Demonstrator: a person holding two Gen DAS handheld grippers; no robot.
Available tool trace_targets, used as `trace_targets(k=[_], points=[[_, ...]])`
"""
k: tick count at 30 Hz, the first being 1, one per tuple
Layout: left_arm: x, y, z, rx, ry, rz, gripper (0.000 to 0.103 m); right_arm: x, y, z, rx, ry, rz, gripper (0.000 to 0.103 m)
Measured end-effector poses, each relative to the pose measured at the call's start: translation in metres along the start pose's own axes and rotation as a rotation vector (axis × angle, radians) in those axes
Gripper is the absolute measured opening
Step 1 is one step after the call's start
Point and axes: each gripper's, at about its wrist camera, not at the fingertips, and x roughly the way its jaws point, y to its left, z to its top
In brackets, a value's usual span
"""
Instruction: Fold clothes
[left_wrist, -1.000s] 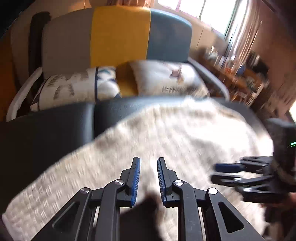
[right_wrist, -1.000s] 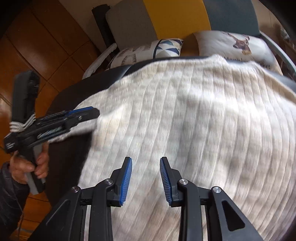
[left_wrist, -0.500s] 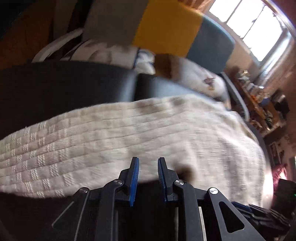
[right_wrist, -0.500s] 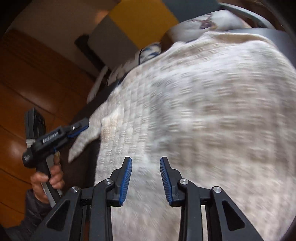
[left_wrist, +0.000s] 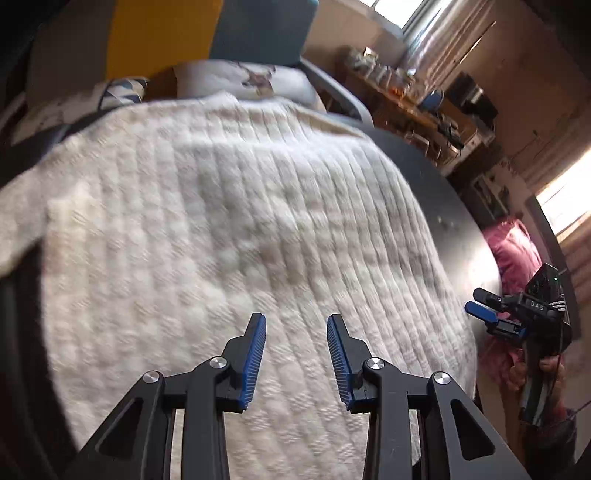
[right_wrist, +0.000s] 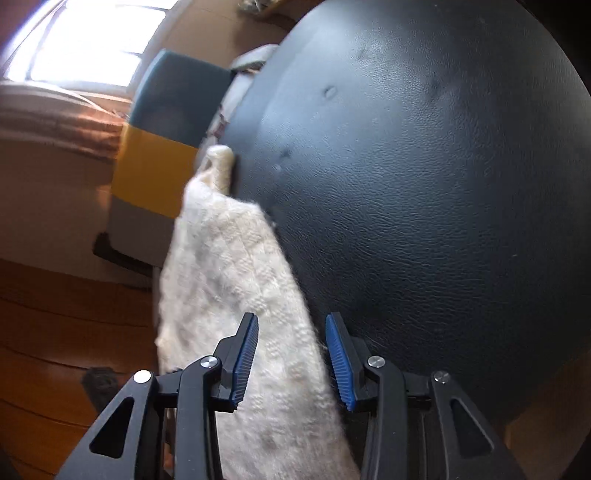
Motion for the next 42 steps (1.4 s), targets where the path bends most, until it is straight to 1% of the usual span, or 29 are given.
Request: trace_targets(k=[2, 4, 7, 8, 9, 11, 15, 17, 21, 23, 24, 27, 31, 35, 37, 38, 39, 42], points=[[0.008, -0.005, 0.000, -0.002, 0.022, 0.011, 0.035, 0.010, 0.009, 0.000, -0.002, 0.012, 0.051, 0.039], [0.012, -0.008, 0.001, -0.009, 0.035, 0.014, 0.035, 0.021, 0.021, 0.000, -0.010, 0.029, 0.100, 0.042], [0.017, -0.008, 0.006, -0.003, 0.055, 0.048, 0.036, 0.046, 0.060, -0.012, -0.106, 0.078, 0.159, 0.042], [0.020, -0.005, 0.008, -0.011, 0.069, 0.053, 0.036, 0.058, 0.074, -0.020, -0.146, 0.105, 0.165, 0.042], [0.022, -0.002, 0.009, -0.023, 0.080, 0.053, 0.036, 0.072, 0.087, -0.031, -0.189, 0.140, 0.158, 0.042], [0.023, 0.007, 0.012, -0.063, 0.086, 0.025, 0.036, 0.101, 0.113, -0.054, -0.276, 0.210, 0.144, 0.042], [0.018, 0.026, 0.020, -0.138, 0.079, -0.022, 0.036, 0.159, 0.165, -0.100, -0.449, 0.350, 0.114, 0.042], [0.013, 0.033, 0.025, -0.155, 0.071, -0.053, 0.036, 0.181, 0.182, -0.121, -0.522, 0.398, 0.086, 0.042], [-0.001, 0.040, 0.037, -0.125, 0.052, -0.070, 0.041, 0.186, 0.186, -0.132, -0.581, 0.383, 0.062, 0.042], [-0.008, 0.037, 0.045, -0.096, 0.052, -0.092, 0.043, 0.187, 0.186, -0.135, -0.606, 0.370, 0.052, 0.042], [-0.010, 0.032, 0.049, -0.074, 0.056, -0.104, 0.047, 0.188, 0.187, -0.137, -0.618, 0.363, 0.048, 0.042], [-0.008, 0.010, 0.060, 0.015, 0.079, -0.135, 0.051, 0.189, 0.188, -0.142, -0.655, 0.344, 0.034, 0.042], [0.011, -0.023, 0.070, 0.090, 0.133, -0.178, 0.053, 0.190, 0.189, -0.149, -0.703, 0.317, 0.015, 0.042], [0.039, -0.048, 0.075, 0.147, 0.196, -0.184, 0.053, 0.191, 0.190, -0.155, -0.745, 0.295, -0.002, 0.042], [0.051, -0.055, 0.076, 0.159, 0.213, -0.168, 0.048, 0.191, 0.190, -0.154, -0.743, 0.300, 0.000, 0.042], [0.056, -0.057, 0.076, 0.162, 0.219, -0.157, 0.031, 0.191, 0.190, -0.153, -0.741, 0.302, 0.001, 0.042], [0.060, -0.059, 0.075, 0.164, 0.221, -0.147, 0.009, 0.191, 0.191, -0.153, -0.740, 0.304, 0.002, 0.042], [0.067, -0.058, 0.072, 0.164, 0.205, -0.128, 0.007, 0.191, 0.191, -0.151, -0.736, 0.312, 0.005, 0.042]])
